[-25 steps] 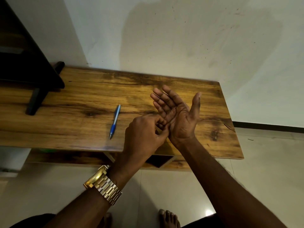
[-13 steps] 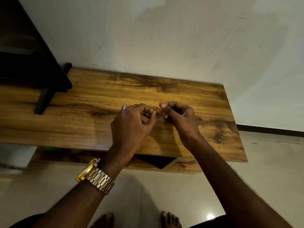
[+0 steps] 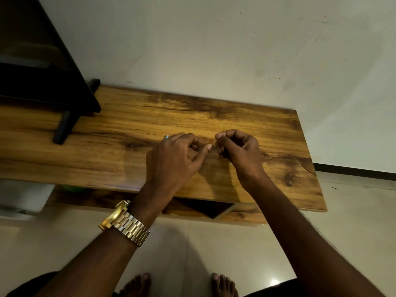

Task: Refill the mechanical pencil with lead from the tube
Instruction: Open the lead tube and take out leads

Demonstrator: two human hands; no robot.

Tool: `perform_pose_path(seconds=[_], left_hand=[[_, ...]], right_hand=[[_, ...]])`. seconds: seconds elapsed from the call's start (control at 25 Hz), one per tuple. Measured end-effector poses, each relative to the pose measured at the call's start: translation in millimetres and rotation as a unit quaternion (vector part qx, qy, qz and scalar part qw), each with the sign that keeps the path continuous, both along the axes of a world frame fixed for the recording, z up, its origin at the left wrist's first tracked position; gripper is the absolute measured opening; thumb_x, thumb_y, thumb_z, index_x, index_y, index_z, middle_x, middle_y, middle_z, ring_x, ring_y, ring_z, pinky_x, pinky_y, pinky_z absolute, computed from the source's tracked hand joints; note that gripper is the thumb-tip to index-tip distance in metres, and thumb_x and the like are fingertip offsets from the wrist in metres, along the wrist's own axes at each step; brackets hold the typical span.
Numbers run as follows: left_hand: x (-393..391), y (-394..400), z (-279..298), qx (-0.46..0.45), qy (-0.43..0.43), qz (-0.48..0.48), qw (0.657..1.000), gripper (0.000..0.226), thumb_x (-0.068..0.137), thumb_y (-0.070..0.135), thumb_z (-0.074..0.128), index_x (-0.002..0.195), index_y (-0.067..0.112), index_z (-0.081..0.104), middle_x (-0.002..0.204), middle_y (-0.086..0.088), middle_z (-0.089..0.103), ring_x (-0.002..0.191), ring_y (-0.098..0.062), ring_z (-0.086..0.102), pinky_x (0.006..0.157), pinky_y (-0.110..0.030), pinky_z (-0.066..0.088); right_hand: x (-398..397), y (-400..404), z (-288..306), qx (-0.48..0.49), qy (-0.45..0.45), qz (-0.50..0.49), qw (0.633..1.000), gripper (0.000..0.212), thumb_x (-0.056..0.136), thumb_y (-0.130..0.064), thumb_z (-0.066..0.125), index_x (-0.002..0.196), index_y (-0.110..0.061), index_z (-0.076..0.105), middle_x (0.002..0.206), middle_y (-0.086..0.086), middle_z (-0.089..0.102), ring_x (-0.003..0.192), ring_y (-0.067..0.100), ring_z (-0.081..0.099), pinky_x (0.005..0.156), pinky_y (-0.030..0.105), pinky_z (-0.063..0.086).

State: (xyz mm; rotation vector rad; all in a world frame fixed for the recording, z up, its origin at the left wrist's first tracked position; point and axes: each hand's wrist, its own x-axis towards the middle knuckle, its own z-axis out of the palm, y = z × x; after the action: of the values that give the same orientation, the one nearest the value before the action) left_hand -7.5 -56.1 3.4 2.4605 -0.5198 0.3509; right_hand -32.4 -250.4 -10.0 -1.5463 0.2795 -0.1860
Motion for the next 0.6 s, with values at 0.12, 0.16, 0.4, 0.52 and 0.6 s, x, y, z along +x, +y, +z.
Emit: perform_pose_path(seconds=[0.12,0.16,0.4,0.52,0.6], left_hand=[[21,28,-7,0.031,0.039,0.059,0.997,0.037,0.094,0.055,0.073,0.116,0.026,0.078,0.111,0.003,0.078,0.097,-0.02,0.073,0.074,-0.033,0.056],[27,38,-10,0.056,0.068,0.092,0.992,0.044,0.093,0.053,0.076,0.125,0.022,0.074,0.12,-0.003,0.075,0.107,-0.027,0.072,0.082,-0.039,0.058],[37,38,-17,0.086,0.141,0.127,0.978,0.045,0.089,0.052,0.08,0.115,0.016,0.072,0.116,-0.007,0.072,0.105,-0.029,0.069,0.082,-0.049,0.062],[33,38,-21,0.094,0.141,0.128,0.977,0.031,0.093,0.044,0.08,0.111,0.021,0.072,0.111,-0.003,0.074,0.1,-0.025,0.072,0.078,-0.045,0.063],[32,39,-22,0.099,0.152,0.124,0.976,0.023,0.097,0.041,0.076,0.111,0.023,0.073,0.111,-0.002,0.075,0.1,-0.024,0.072,0.081,-0.045,0.063]], right_hand=[[-1,-6,-3,0.022,0.01,-0.041,0.999,0.007,0.1,-0.013,0.076,0.097,-0.009,0.081,0.079,0.005,0.072,0.068,0.012,0.064,0.068,0.031,0.057],[-1,-7,-3,0.028,0.016,-0.049,0.998,0.008,0.1,-0.013,0.076,0.095,-0.009,0.081,0.079,0.006,0.071,0.068,0.012,0.063,0.068,0.032,0.056],[5,-14,4,0.038,0.025,-0.07,0.996,0.015,0.099,-0.015,0.077,0.085,-0.012,0.079,0.074,0.008,0.067,0.066,0.012,0.062,0.07,0.035,0.054],[1,-13,3,0.043,0.027,-0.07,0.996,0.013,0.1,-0.014,0.075,0.089,-0.009,0.077,0.076,0.006,0.07,0.066,0.012,0.063,0.069,0.034,0.055],[-1,-11,3,0.053,0.029,-0.08,0.995,0.009,0.102,-0.014,0.073,0.095,-0.009,0.076,0.081,0.004,0.074,0.069,0.012,0.066,0.071,0.034,0.057]])
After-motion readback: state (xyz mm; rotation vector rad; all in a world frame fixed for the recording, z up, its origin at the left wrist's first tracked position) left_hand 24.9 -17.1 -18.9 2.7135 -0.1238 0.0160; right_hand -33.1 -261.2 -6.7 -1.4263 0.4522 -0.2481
